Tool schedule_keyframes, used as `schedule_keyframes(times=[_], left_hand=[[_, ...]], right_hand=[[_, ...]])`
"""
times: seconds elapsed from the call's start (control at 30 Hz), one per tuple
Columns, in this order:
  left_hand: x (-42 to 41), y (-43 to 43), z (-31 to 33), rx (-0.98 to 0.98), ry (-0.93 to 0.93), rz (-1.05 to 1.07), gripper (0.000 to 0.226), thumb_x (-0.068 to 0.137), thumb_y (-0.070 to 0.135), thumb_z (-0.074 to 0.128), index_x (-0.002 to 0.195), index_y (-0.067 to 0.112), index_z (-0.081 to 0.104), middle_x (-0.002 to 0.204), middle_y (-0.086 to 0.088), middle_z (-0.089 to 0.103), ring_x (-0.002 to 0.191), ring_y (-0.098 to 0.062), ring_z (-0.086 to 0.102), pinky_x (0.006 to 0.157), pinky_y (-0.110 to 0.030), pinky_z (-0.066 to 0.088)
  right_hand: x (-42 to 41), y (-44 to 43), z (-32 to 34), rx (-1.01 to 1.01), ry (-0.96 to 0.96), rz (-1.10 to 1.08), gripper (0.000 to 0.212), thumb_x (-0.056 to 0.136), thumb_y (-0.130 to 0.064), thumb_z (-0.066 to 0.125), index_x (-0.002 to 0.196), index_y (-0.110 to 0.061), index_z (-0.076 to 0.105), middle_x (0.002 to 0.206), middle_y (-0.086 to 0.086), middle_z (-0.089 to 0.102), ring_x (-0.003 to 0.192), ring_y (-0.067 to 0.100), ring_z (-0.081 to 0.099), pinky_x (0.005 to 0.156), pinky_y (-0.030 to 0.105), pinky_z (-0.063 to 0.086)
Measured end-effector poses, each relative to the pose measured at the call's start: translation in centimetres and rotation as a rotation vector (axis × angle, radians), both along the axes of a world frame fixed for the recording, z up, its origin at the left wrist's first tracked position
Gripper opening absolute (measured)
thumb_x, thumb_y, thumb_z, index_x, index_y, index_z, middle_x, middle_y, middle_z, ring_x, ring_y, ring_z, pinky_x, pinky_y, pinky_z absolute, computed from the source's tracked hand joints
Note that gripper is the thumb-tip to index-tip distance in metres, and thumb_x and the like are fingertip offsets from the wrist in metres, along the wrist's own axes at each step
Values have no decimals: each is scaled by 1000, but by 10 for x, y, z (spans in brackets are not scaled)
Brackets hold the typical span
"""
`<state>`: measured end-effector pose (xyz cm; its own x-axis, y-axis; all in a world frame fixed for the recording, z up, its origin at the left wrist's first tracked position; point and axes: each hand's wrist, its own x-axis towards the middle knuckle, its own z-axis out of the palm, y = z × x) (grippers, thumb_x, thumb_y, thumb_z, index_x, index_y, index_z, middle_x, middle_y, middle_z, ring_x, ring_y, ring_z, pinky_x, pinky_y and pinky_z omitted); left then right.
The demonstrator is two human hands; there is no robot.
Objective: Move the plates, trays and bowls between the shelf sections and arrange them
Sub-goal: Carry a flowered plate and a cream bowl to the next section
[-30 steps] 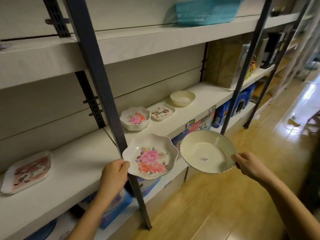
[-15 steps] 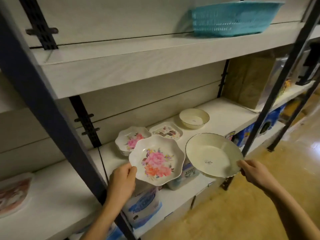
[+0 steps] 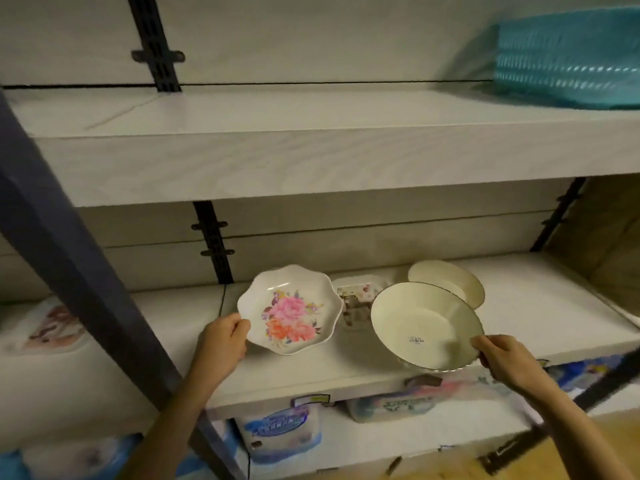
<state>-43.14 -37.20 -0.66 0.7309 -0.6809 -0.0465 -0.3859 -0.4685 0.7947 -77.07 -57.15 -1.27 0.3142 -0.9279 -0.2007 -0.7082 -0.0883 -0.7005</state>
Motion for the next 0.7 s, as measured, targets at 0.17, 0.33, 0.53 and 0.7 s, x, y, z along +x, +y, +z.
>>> schedule_keyframes(times=[0.17,0.33,0.53,0.7], left_hand=[[19,-30,-17,39,8,98,26,91,9,45,86,-11,61,79,-31,59,68,-28,50,64,-34,35],[34,-59,-30,109,33,143,24,88,10,46,79,-7,60,92,-34,64,75,-30,55,66,-33,36],[44,-83,-36,243,-16,129,25,90,13,44,77,-3,58,91,-31,65,87,-39,61,68,-31,38],[54,-87,-42,321,2,127,26,91,17,42,71,4,52,77,-20,58,81,-34,59,67,-29,34]], right_hand=[[3,-43,5,-32,12,98,43,91,-18,46,49,-14,39,43,-2,40,48,19,32,54,31,27],[2,-64,-2,-4,27,149,44,91,-18,46,48,-15,38,38,-2,37,48,19,32,55,31,27],[0,-75,-10,12,19,143,44,91,-16,47,49,-14,35,36,-4,35,49,19,29,56,31,25],[-6,-80,-15,19,-4,121,44,92,-16,45,49,-14,37,36,-3,36,49,19,29,56,30,26]])
